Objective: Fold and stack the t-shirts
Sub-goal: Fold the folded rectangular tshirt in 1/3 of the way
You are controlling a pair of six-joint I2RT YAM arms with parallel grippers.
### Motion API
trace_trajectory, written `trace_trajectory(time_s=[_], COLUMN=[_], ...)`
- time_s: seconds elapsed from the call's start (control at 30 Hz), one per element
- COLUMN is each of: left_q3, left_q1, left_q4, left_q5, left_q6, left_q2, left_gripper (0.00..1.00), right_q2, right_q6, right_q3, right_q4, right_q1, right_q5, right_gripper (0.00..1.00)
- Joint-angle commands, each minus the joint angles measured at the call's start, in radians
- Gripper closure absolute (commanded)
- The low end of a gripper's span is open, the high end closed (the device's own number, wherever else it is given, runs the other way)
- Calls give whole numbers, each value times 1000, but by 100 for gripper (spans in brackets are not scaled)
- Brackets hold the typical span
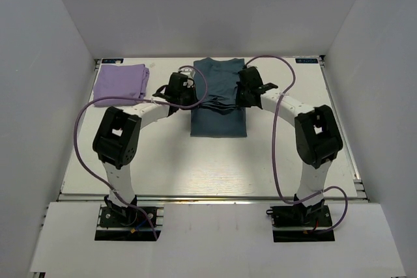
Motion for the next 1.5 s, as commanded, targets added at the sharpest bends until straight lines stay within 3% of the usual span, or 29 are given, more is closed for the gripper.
trace_trajectory(time_s=[0.0,0.17,0.23,0.27,0.3,0.33,0.37,0.47,0.6,0.7,0.83,0.93,1.03,1.2,1.47], left_q3=[51,120,157,206,241,281,374,567,564,481,198,28,-119,-313,-407], left_q1=[17,50,61,61,70,86,101,129,129,129,115,106,106,106,115], left_q4=[48,57,57,71,62,53,43,-73,-79,-105,-46,-6,56,86,-16], left_q5=[26,37,37,25,3,3,17,83,103,103,103,182,255,235,160], left_q6=[2,-18,-18,-18,-18,-33,-33,-42,-10,39,59,59,48,12,36], left_q2=[37,101,141,160,179,204,260,347,283,211,42,-85,-182,-329,-521], left_gripper=[100,100,87,78,61,41,19,0,0,0,0,0,0,0,0], right_q2=[31,111,143,152,166,177,194,256,260,165,-15,-67,-55,46,252], right_q6=[-17,-10,22,42,53,90,142,219,190,144,72,0,-47,-41,-10], right_q3=[66,141,190,202,228,254,283,419,488,335,47,-26,-28,32,228], right_q4=[17,3,-14,-11,0,29,71,109,67,104,238,253,241,261,270], right_q1=[-16,-42,-53,-61,-67,-76,-91,-153,-164,-159,-156,-130,-93,-43,-29], right_q5=[-13,-70,-103,-117,-126,-134,-136,-226,-320,-353,-413,-551,-633,-697,-679], right_gripper=[100,100,92,85,56,46,39,32,26,20,10,10,10,10,10])
